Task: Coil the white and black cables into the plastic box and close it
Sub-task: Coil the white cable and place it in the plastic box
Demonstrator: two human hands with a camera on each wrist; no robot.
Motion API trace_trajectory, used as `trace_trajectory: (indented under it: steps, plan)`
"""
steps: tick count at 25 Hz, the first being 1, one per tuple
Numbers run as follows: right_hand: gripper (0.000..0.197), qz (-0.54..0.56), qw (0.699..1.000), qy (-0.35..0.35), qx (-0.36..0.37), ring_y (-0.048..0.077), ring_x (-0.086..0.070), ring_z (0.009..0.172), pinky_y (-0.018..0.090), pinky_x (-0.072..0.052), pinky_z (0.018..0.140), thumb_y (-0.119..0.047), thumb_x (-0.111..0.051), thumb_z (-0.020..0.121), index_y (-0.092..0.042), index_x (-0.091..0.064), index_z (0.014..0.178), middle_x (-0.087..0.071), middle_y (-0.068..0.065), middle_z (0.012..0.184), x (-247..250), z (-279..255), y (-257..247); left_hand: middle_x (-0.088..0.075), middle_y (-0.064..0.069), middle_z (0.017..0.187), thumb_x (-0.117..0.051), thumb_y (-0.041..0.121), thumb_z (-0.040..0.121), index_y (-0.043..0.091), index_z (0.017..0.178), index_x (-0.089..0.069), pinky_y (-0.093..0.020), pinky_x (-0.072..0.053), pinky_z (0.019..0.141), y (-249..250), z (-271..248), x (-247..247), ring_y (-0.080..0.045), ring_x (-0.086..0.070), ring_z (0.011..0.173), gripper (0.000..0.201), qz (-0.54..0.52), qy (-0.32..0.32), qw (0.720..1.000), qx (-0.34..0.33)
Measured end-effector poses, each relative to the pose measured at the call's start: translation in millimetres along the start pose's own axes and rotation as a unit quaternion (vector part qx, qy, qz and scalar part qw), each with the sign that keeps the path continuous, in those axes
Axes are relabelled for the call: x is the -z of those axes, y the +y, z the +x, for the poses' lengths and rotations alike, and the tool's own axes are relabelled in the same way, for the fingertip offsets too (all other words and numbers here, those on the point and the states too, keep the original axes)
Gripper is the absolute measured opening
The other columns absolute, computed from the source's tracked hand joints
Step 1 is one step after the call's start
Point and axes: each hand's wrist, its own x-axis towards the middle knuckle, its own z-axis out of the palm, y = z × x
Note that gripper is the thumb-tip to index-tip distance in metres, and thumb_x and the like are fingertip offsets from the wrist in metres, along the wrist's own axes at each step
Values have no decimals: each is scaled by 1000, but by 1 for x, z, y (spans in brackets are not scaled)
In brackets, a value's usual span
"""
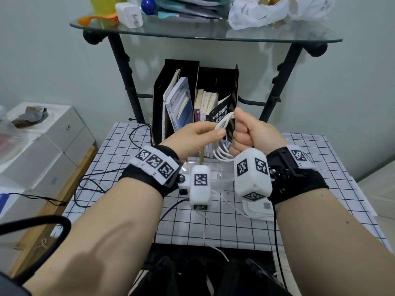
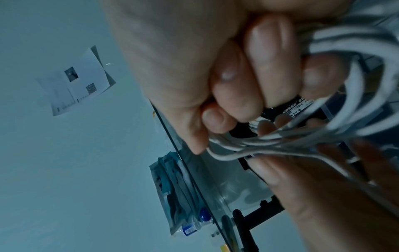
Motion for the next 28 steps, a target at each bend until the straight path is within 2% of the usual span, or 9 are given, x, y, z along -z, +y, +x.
trace_trajectory:
  steps: [4, 8, 12, 14, 16, 18, 21, 26, 28]
  plan:
    - [47, -24, 1000, 2, -9, 11, -12, 35, 37, -1, 60, -39, -57, 91, -20, -36, 54, -20, -4, 40, -4, -4, 2, -70, 6, 102, -60, 31, 91, 19, 112, -66, -11, -47, 78, 13, 1, -7, 4, -63, 89, 25, 47, 32, 995, -86]
    - [47, -14, 1000, -20, -19, 10, -13, 32, 36, 3, 64, -38, -53, 93, -19, -36, 54, -21, -5, 38, -7, -7, 1, -70, -16, 95, -53, 20, 96, 8, 107, -66, -30, -54, 75, 11, 7, -7, -17, -65, 79, 21, -72, 67, 992, -73]
    - [48, 2, 998, -54, -15, 10, -16, 31, 37, 1, 63, -40, -48, 95, -19, -35, 55, -23, -5, 36, -10, -7, -1, -65, -7, 74, -49, 14, 98, 0, 104, -63, -22, -56, 61, 12, 8, -9, -11, -62, 60, 21, -232, 60, 970, -31]
    - [47, 8, 998, -62, -16, 10, -18, 30, 36, -3, 62, -40, -48, 96, -18, -37, 55, -24, -5, 36, -11, -8, -2, -59, -4, 67, -47, 14, 98, 2, 103, -62, -20, -49, 53, 15, 8, -9, -9, -54, 53, 20, -288, 40, 957, -13]
    - [45, 5, 998, -64, -18, 11, -22, 30, 29, -22, 53, -40, -45, 97, -16, -42, 60, -26, -4, 36, -14, -11, -2, -53, -4, 66, -45, 14, 99, 2, 106, -58, -19, -38, 48, 15, 8, -7, -7, -45, 49, 19, -324, 16, 946, -5]
    - [41, 6, 997, -74, -21, 11, -26, 29, 25, -30, 48, -38, -42, 98, -13, -45, 66, -30, -3, 35, -16, -14, -3, -52, -5, 68, -45, 15, 98, 2, 109, -55, -19, -33, 48, 13, 7, -5, -8, -43, 49, 20, -351, -5, 937, -1]
    - [42, 21, 994, -102, -20, 9, -23, 27, 24, -15, 44, -37, -40, 100, -14, -45, 64, -29, -4, 34, -19, -14, -5, -56, -4, 64, -47, 18, 98, 5, 92, -64, -23, -33, 56, 10, 7, -4, -10, -45, 52, 22, -388, -6, 922, 15]
    - [48, 162, 980, -107, -51, 10, -24, 23, 19, -30, 32, -40, -41, 95, -18, -34, 53, -24, -3, 30, -21, -15, -7, -60, -13, 81, -51, 21, 96, 0, 105, -61, -29, -51, 70, 7, 9, -10, -19, -55, 68, 25, -389, 33, 920, 40]
    - [55, 194, 975, -102, -29, 10, -24, 23, 17, -27, 35, -43, -37, 97, -18, -36, 49, -26, -3, 29, -19, -14, -11, -61, -15, 88, -57, 20, 93, -1, 102, -63, -31, -53, 78, 2, 9, -11, -20, -59, 74, 24, -379, 35, 923, 53]
